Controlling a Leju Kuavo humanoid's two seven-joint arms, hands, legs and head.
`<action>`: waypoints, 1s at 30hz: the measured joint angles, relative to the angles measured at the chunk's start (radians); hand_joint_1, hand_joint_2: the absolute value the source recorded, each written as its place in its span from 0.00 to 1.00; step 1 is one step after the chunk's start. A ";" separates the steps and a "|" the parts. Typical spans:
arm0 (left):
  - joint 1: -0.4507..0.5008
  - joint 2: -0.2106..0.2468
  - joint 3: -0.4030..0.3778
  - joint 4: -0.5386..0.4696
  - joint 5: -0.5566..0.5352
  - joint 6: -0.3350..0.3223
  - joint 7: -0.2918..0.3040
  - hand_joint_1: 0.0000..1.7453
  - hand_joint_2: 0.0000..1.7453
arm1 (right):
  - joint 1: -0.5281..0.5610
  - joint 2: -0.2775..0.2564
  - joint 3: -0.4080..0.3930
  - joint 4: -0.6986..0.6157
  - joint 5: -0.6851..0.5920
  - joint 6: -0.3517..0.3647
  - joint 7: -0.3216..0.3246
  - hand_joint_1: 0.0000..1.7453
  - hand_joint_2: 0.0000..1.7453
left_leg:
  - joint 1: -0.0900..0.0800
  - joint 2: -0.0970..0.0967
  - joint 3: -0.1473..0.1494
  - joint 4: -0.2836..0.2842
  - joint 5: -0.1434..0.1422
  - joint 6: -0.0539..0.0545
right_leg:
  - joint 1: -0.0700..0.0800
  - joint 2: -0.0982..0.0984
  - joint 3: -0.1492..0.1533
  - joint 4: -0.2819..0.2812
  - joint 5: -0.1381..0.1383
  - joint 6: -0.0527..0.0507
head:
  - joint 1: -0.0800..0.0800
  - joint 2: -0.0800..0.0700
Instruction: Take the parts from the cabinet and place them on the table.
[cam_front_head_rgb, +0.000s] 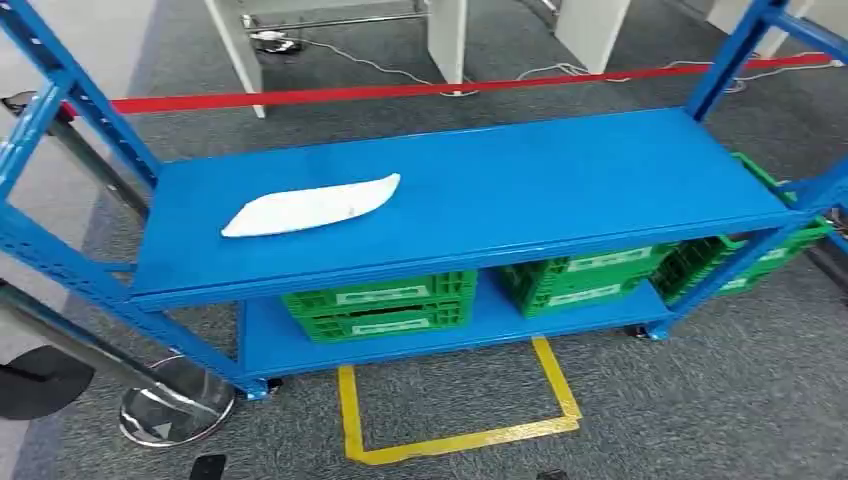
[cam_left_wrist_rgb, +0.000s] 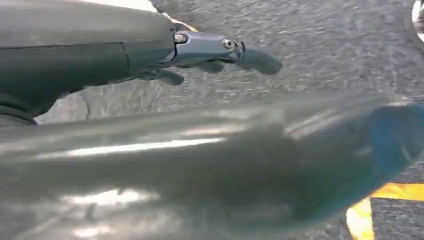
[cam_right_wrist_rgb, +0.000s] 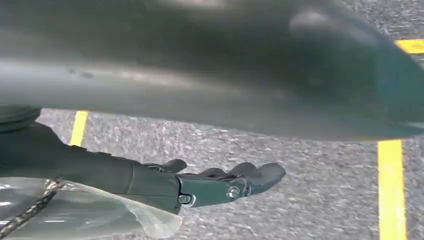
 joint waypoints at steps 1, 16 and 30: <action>0.000 0.000 0.000 0.000 0.000 0.001 0.000 0.00 0.00 | 0.003 0.000 0.000 0.000 0.000 0.000 0.001 0.00 0.00 | -0.001 0.007 0.002 -0.003 0.001 0.002 | -0.001 0.008 0.000 -0.007 0.003 0.007 | 0.000 0.000; -0.002 -0.005 0.006 0.000 0.006 -0.001 0.007 0.00 0.00 | 0.003 -0.005 -0.008 0.000 0.029 -0.033 0.006 0.00 0.00 | -0.010 0.173 0.037 -0.028 -0.003 -0.008 | 0.019 -0.178 -0.005 -0.007 0.016 -0.004 | 0.002 0.000; 0.003 -0.006 0.014 0.000 0.003 -0.001 0.005 0.00 0.00 | 0.002 -0.006 -0.008 0.000 0.037 -0.041 0.003 0.00 0.00 | -0.007 0.077 0.018 -0.019 -0.001 -0.004 | 0.021 -0.111 0.002 -0.011 0.017 -0.012 | -0.005 0.000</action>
